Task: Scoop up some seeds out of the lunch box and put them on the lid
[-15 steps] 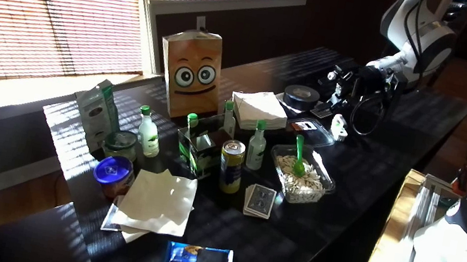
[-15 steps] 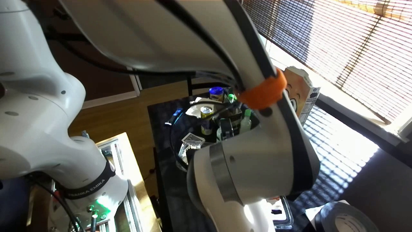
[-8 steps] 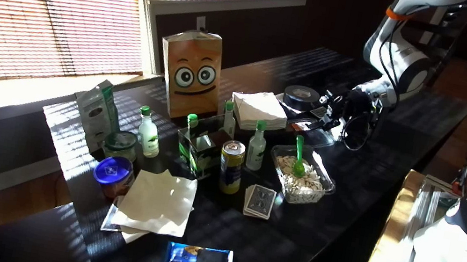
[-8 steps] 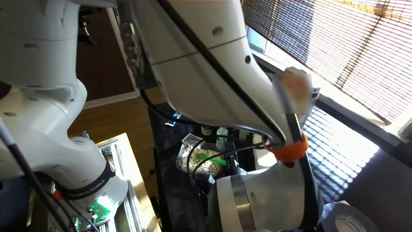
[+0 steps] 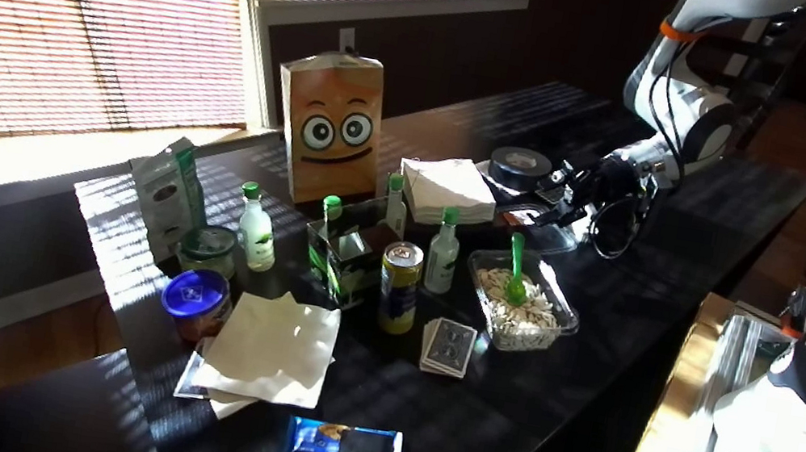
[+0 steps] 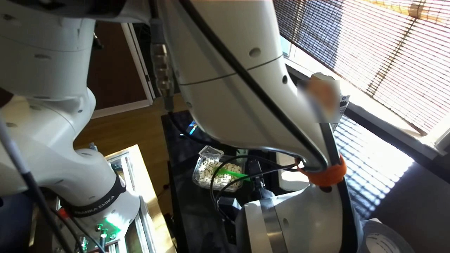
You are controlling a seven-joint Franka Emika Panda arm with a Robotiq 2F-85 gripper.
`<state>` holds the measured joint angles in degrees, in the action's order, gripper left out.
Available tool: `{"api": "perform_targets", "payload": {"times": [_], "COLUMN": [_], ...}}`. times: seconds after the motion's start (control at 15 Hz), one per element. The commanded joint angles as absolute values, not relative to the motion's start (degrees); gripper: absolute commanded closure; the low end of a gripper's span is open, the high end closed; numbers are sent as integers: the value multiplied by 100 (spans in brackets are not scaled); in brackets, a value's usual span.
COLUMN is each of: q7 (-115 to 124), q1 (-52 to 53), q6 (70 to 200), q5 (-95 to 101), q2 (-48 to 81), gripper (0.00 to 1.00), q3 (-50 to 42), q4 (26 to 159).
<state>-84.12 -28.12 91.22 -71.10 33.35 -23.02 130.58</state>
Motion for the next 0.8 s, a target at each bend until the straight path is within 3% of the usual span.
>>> {"api": "perform_targets", "payload": {"times": [0.0,0.73], "q7": [-8402,-8594], "q1": [-2827,-2803], "q6": [9122,9406], "q5": [-7098,-7930], "q2": [3352,3855], "gripper": [0,0], "q3": [-2284,-2139], "q4": [13050,12979]}}
